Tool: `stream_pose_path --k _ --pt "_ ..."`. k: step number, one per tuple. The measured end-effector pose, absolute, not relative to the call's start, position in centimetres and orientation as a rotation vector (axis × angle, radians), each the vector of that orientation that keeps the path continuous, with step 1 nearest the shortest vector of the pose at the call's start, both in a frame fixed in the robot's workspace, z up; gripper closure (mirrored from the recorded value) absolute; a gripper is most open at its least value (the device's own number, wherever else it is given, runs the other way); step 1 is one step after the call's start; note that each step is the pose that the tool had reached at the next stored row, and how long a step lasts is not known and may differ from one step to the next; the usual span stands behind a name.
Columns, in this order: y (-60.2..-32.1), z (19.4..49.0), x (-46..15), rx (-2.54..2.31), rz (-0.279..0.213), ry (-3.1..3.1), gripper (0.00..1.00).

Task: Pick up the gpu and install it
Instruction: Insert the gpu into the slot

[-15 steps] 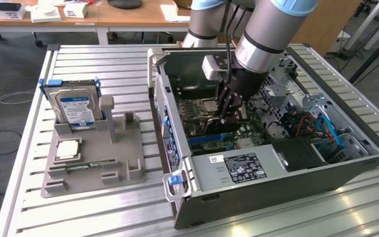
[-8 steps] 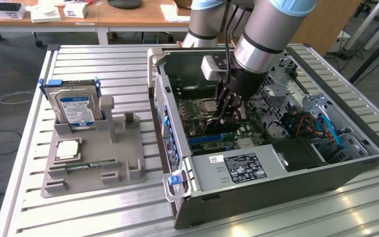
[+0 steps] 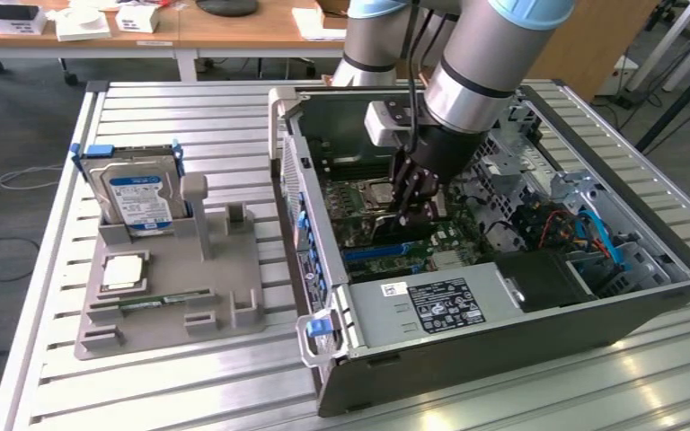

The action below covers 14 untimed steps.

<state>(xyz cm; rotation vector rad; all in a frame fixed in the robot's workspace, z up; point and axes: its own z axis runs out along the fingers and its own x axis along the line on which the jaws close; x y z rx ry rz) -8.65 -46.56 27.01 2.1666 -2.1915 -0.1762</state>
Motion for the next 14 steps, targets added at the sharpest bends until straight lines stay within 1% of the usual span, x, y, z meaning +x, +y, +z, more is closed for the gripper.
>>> stream_pose_path --k 14 --pt "-46.56 26.81 -8.72 2.167 -0.175 -2.192 0.73"
